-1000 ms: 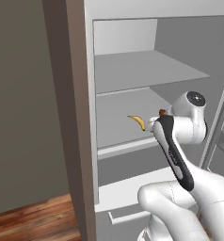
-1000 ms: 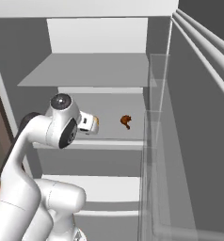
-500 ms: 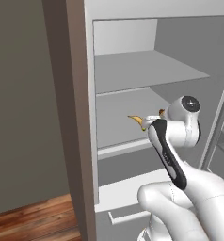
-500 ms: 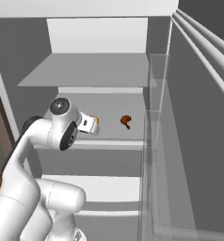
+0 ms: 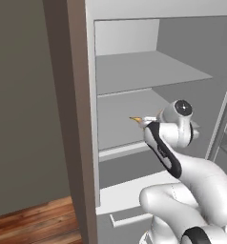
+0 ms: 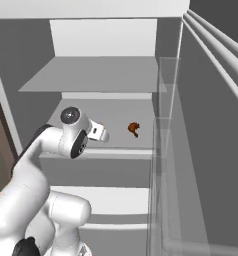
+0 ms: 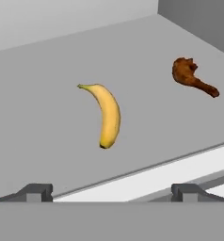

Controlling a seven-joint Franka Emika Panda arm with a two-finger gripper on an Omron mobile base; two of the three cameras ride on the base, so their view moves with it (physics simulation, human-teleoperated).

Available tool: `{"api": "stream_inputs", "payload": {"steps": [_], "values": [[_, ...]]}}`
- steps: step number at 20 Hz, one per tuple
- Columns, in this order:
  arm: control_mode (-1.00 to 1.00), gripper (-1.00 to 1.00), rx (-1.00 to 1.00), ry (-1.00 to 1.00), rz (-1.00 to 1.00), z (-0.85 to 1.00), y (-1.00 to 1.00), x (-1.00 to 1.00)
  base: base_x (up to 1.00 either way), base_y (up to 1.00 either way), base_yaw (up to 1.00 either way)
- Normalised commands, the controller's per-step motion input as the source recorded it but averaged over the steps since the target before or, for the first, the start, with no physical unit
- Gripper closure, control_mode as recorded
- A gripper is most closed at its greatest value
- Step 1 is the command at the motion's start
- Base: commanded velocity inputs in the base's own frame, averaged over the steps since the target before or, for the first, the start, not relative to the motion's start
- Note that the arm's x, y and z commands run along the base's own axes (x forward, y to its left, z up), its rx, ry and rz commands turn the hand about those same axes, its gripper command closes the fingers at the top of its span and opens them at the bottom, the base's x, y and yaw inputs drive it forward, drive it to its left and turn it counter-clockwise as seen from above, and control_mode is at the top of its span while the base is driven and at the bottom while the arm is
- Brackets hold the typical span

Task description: Open the fridge, remove the banana, broccoli, and chicken drumstick, and place them on any counter.

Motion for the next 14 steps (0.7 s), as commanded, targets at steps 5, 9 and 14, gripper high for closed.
{"api": "stream_inputs", "payload": {"steps": [5, 9, 14], "values": [[-1.0, -1.0, 0.0, 0.1, 0.0, -0.13, 0.0, 0.6, 0.0, 0.0, 0.0], [-1.0, -1.0, 0.0, 0.02, 0.0, -0.26, -0.01, 0.34, 0.0, 0.0, 0.0], [-1.0, -1.0, 0.0, 0.0, 0.0, -0.42, -0.03, 0.22, 0.0, 0.0, 0.0]]}}
